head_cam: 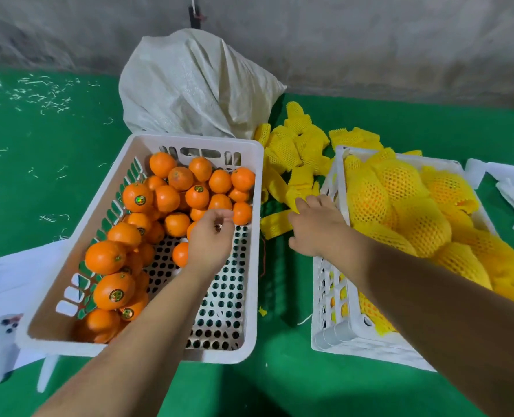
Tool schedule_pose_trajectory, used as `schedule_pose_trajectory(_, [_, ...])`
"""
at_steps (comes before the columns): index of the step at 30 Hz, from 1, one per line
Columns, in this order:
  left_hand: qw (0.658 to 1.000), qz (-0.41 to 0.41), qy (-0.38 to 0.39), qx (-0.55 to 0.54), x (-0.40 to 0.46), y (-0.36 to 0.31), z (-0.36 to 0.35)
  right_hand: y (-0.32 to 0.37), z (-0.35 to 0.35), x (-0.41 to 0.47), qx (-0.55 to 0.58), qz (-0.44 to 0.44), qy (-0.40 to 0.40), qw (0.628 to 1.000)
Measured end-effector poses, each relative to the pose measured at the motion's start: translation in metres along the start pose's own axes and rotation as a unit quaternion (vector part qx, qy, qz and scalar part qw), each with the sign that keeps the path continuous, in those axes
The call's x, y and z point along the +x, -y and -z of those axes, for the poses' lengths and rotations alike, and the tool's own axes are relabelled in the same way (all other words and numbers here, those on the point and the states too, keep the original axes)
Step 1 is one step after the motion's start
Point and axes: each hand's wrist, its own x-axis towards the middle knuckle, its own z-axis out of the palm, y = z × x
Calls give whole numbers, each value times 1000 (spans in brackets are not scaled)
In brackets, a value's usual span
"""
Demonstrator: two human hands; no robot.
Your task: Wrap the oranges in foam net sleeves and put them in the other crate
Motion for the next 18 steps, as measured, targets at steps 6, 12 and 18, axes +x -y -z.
schedule_pose_trajectory(6, [928,-103,80,349,56,40,-17,7,-10,54,179,-74,165,967])
schedule_pose_trajectory(12, [805,-40,181,563,101,43,-59,-5,-40,101,314,-164,149,923])
schedule_pose_trajectory(18, [732,-152,92,658,132,56,-57,8,-58,132,316,-108,164,928])
